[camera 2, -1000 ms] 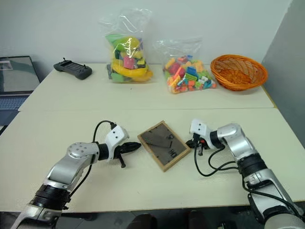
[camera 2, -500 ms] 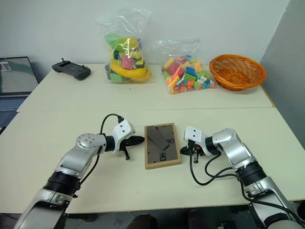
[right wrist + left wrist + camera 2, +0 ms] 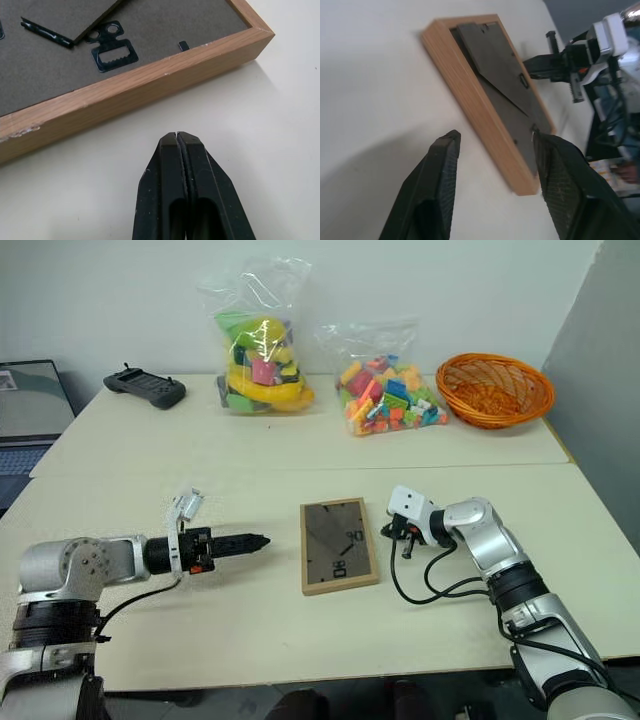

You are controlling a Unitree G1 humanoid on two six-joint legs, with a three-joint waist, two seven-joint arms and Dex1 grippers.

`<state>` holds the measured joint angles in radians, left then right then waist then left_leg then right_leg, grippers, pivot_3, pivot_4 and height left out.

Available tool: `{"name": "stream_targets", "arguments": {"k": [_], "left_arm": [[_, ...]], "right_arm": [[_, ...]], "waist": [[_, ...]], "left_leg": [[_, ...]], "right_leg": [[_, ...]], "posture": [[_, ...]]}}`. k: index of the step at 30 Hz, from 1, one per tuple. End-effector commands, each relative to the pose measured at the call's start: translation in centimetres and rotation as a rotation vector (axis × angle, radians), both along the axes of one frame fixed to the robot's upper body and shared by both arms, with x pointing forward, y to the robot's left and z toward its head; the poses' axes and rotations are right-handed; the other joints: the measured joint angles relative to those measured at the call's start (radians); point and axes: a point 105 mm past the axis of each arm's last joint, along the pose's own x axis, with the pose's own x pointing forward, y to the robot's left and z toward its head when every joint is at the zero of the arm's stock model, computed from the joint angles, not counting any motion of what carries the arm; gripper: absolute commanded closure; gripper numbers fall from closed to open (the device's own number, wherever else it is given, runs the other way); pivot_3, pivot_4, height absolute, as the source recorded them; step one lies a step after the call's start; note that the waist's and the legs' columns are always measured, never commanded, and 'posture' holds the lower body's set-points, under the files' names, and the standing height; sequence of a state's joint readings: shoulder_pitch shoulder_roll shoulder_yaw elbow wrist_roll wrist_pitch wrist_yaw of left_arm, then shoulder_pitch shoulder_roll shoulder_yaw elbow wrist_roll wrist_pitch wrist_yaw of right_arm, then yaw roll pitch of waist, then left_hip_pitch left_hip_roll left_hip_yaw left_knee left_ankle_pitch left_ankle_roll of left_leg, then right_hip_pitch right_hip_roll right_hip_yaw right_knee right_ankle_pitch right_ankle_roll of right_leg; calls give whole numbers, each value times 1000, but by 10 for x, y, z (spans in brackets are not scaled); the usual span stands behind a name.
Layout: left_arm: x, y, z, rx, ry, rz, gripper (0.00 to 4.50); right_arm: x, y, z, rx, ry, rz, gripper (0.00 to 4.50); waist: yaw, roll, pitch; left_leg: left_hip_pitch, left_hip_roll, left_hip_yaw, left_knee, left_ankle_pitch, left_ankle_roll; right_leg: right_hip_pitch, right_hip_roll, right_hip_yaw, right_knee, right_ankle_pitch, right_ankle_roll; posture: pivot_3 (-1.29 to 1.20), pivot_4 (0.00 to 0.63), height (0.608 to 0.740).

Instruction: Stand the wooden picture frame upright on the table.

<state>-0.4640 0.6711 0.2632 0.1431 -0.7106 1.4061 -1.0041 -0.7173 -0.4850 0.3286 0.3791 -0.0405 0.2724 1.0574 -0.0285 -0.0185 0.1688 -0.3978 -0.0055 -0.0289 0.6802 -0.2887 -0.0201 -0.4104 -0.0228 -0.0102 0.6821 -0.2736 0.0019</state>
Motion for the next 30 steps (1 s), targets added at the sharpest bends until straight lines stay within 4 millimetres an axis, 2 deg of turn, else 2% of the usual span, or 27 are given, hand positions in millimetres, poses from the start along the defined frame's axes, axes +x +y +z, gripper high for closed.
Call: {"name": "stream_targets", "arguments": {"k": [1, 5, 7, 12, 16, 20, 23, 27, 30], "left_arm": [[-14, -13, 4, -107, 76, -27, 1067], [-17, -23, -14, -112, 120, -14, 240], [-18, -27, -20, -130, 144, -10, 41], [-21, -37, -38, -114, 191, -19, 41], [-21, -44, -53, -109, 247, -20, 41], [-17, -52, -51, -128, 229, -36, 41], [-14, -59, -39, -173, 182, -69, 41], [-13, -64, -33, -192, 155, -81, 41], [-11, -62, -32, -187, 143, -65, 460]], "right_arm": [[-6, 3, 7, 7, -8, 31, 4500], [-13, 4, 0, 3, 12, 41, 4500], [-13, 7, -1, 8, 16, 38, 4500], [-13, 16, -5, 19, 19, 35, 4500], [-18, 33, -3, 47, 19, 66, 4500], [-21, 45, -1, 72, 13, 77, 4500], [-23, 48, -5, 71, 14, 77, 4500], [-25, 49, -7, 75, 17, 73, 4500], [-25, 45, -9, 71, 20, 62, 4500]], "waist": [[0, 0, 0], [0, 0, 0], [0, 0, 0], [0, 0, -1], [2, 1, -3], [7, 3, -7], [13, 3, -7], [18, 3, -7], [18, 3, -7]], "left_leg": [[0, 0, -1, 0, 0, 0], [1, 0, 0, 0, 0, 0], [1, 0, 0, 0, 0, -1], [2, 0, 0, 0, 0, -1], [4, 0, 0, -1, 0, -1], [6, -1, 0, -1, 0, -1], [6, -2, 0, -1, 0, -1], [6, -2, 0, 0, 0, -1], [6, -2, 0, 0, 0, -1]], "right_leg": [[0, 0, 0, 0, 0, 0], [0, 0, 1, 0, 0, 0], [0, 0, 1, 0, 0, 0], [1, 0, 1, 1, 0, 0], [3, 0, 2, 0, 0, 0], [5, -1, 2, 0, 0, 0], [5, -1, 1, 0, 0, 0], [5, -2, 2, 0, 0, 0], [5, -1, 1, 0, 0, 0]], "posture": [[0, 150, 740], [0, 150, 740], [0, 150, 740], [0, 150, 740], [0, 150, 740], [0, 150, 740], [0, 150, 740], [0, 150, 740], [0, 150, 740]]}}
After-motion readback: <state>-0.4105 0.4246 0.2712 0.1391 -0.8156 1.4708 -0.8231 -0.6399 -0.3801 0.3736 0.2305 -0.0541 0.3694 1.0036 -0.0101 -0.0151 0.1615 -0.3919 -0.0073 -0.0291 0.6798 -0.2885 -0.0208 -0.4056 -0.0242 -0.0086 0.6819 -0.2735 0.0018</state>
